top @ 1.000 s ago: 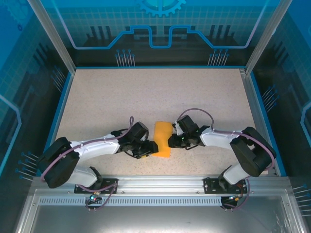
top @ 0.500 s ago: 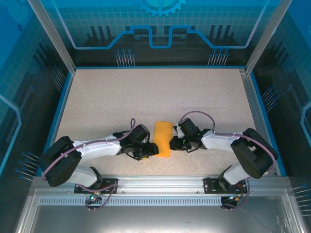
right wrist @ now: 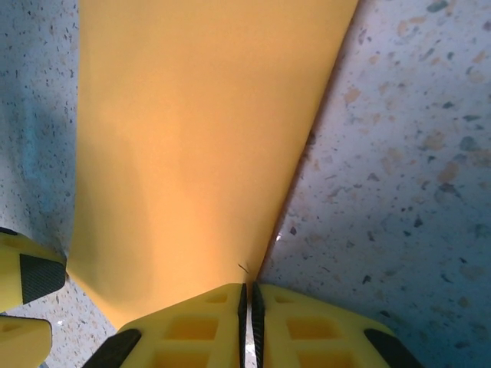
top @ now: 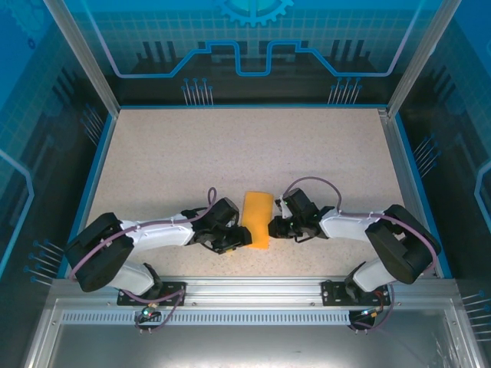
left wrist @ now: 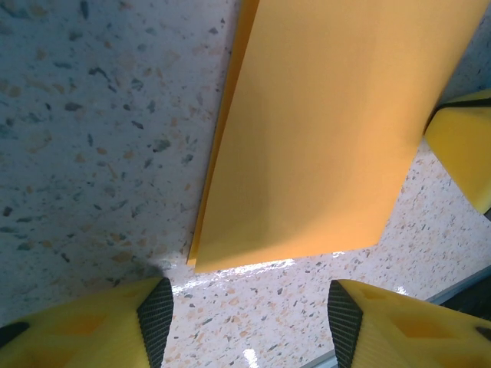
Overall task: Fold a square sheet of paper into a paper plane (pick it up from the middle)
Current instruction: Fold the square sheet of paper in half at the center of the table, then fold the triangle a second time at the center of the table.
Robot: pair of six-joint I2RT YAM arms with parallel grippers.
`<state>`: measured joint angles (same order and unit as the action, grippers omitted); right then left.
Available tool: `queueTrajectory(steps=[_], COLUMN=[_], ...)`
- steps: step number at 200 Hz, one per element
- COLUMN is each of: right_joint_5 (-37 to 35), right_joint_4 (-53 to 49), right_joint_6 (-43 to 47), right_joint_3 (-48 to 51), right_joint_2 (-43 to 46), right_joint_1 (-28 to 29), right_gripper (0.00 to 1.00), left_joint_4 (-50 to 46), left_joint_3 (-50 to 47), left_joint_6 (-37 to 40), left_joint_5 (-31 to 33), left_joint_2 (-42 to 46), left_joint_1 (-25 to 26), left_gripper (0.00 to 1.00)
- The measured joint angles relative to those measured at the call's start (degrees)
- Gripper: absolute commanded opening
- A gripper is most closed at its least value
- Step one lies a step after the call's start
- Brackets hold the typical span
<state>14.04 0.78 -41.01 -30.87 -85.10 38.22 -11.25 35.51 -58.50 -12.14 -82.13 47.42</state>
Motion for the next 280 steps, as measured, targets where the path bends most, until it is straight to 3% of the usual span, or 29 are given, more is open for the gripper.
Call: queueTrajectory(steps=[64, 110, 178, 280], right_joint_5=[-0.33, -0.57, -0.59, 0.11], right_joint_4=[-1.11, -1.33, 0.26, 5.11], right_joint_6=[-3.15, -6.73, -10.67, -13.03], right_joint_3=[0.17, 0.17, 0.17, -0.15], right_joint_2=[7.61, 9.35, 8.44, 0.28], right_joint_1=[-0.44, -3.04, -3.78, -4.26], right_gripper=[0.36, 0.45, 0.49, 0.5], left_joint_4=[-2.64, -2.6, -0.22, 0.37], left_joint_3=[2.29, 6.12, 7.85, 8.98], left_joint_6=[1.86, 5.25, 10.36, 16.09], left_joint_5=[2.97, 2.91, 2.29, 2.36], left_joint_2=[2.36, 1.7, -5.68, -11.23], left_joint_1=[-0.17, -1.53, -4.55, -4.63], left_gripper=[0.59, 0.47, 0.34, 0.24])
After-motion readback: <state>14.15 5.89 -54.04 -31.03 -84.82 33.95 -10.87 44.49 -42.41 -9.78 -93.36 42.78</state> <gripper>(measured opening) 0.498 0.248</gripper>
